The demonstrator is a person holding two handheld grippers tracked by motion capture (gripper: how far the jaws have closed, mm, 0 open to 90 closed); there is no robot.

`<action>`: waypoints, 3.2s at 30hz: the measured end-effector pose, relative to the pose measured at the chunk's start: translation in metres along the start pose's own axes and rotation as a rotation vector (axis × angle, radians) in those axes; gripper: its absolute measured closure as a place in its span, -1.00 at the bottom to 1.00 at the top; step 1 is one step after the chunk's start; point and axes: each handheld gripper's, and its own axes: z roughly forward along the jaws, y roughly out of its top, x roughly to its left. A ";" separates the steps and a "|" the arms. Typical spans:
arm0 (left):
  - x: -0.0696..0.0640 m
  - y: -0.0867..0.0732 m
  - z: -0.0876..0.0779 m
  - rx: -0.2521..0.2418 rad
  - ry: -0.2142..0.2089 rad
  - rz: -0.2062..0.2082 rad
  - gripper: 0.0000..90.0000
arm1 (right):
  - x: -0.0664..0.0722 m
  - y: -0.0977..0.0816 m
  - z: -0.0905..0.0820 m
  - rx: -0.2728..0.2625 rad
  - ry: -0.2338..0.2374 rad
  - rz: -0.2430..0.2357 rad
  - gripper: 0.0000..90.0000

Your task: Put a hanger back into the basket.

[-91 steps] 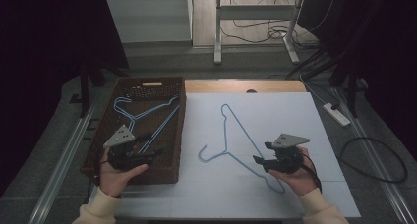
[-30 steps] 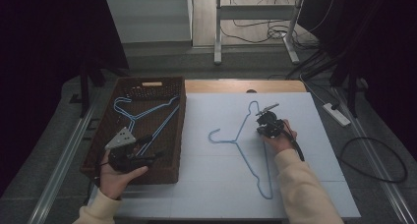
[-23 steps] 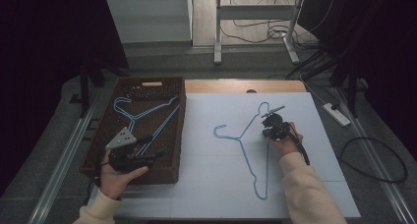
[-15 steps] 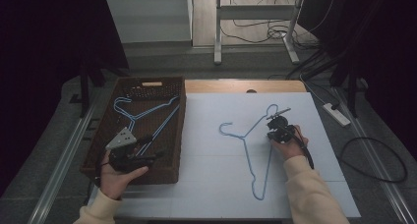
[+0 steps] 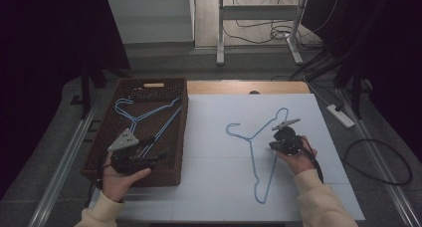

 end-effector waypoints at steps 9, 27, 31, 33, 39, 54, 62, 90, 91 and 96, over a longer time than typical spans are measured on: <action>0.000 0.000 0.003 0.008 -0.003 -0.001 -0.35 | 0.056 -0.019 -0.017 -0.019 0.196 -0.113 1.00; 0.000 0.000 0.003 0.010 -0.005 0.002 -0.35 | 0.074 -0.032 -0.008 0.026 0.261 -0.107 1.00; 0.000 0.000 0.003 0.011 -0.005 0.003 -0.35 | 0.076 -0.033 -0.007 0.019 0.289 -0.097 1.00; 0.000 0.000 0.003 0.009 -0.006 0.003 -0.36 | 0.078 -0.033 -0.006 0.016 0.299 -0.097 1.00; 0.000 0.000 0.004 0.010 -0.006 0.003 -0.36 | 0.090 -0.030 -0.002 0.003 0.337 -0.113 1.00; 0.000 0.000 0.005 0.013 -0.007 0.002 -0.35 | 0.122 -0.007 0.016 -0.032 0.367 -0.173 1.00; 0.001 -0.001 0.004 0.009 -0.006 0.001 -0.35 | 0.116 -0.003 0.015 -0.060 0.358 -0.168 1.00; 0.001 -0.002 0.003 0.006 -0.005 0.003 -0.35 | 0.051 0.101 0.071 -0.044 0.118 -0.171 0.34; 0.001 -0.002 0.003 0.007 -0.005 0.005 -0.35 | 0.052 0.103 0.073 -0.037 0.114 -0.179 0.35; 0.001 -0.002 0.003 0.008 -0.004 0.004 -0.35 | 0.058 0.107 0.082 0.010 0.101 -0.210 0.62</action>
